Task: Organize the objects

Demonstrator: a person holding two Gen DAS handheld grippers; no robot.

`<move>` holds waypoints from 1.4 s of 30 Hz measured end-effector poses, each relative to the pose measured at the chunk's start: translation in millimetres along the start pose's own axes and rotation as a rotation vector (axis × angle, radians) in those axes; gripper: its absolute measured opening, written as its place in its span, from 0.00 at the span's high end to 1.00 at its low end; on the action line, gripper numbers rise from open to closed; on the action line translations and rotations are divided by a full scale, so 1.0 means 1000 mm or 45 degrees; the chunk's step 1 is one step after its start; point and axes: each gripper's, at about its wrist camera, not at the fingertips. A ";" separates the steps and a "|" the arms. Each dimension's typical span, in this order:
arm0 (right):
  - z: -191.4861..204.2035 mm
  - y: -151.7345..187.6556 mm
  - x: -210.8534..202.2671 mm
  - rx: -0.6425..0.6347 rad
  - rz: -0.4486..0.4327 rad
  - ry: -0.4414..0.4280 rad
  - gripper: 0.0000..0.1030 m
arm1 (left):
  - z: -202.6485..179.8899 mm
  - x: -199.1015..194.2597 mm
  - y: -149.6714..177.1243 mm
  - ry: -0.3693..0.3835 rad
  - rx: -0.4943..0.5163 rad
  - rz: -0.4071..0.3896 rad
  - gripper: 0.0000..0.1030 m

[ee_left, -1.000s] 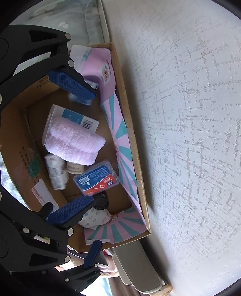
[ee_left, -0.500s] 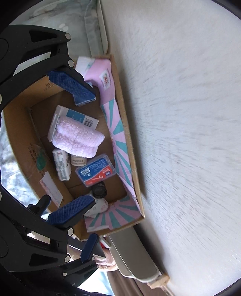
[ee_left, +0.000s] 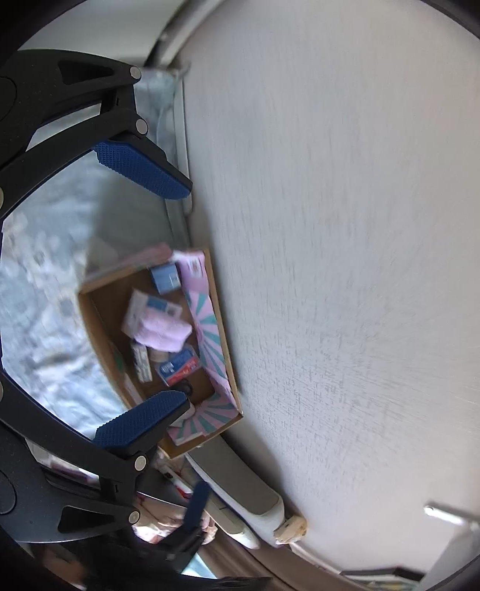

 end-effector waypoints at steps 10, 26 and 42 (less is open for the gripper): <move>0.051 0.020 -0.027 0.011 -0.100 -0.010 0.00 | 0.057 -0.074 0.069 -0.127 -0.084 -0.125 0.00; 0.076 0.044 -0.031 -0.023 -0.115 0.015 0.00 | 0.076 -0.091 0.105 -0.167 -0.141 -0.178 0.00; 0.069 0.039 -0.029 0.003 -0.127 0.018 0.00 | 0.065 -0.082 0.099 -0.140 -0.113 -0.158 0.00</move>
Point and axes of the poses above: each gripper's, at about its wrist camera, not at the fingertips, and x roughly the way its jaws point, z to its left, y to its underside, and after that the axes turned 2 degrees about -y, right-handed
